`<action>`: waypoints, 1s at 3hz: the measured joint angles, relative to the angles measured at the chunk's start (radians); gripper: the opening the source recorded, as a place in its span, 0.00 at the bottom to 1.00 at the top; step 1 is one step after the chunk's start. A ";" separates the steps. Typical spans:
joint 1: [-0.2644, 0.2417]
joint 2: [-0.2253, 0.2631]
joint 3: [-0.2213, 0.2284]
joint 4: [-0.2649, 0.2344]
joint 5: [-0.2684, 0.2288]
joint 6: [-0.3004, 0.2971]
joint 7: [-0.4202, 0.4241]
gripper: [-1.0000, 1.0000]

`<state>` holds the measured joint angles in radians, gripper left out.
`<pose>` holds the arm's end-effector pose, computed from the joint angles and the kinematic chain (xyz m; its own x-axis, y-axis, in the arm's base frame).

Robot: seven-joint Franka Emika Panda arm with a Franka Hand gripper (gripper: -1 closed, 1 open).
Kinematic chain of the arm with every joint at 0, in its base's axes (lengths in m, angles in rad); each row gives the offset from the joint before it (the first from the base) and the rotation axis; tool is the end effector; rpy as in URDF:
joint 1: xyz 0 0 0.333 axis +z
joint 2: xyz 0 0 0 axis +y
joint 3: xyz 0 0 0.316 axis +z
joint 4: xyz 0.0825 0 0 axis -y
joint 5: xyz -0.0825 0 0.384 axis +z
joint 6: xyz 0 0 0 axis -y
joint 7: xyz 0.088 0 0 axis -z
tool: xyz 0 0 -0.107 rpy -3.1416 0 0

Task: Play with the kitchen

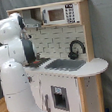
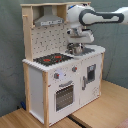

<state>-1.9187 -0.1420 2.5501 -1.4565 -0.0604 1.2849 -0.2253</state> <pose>0.4407 0.3412 0.5905 0.6428 0.7019 -0.3068 0.7511 -0.6563 0.0722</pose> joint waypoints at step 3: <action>0.057 0.197 0.009 -0.287 -0.109 0.168 0.088 0.00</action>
<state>-1.8617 0.0550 2.5590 -1.7438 -0.1695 1.4527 -0.1375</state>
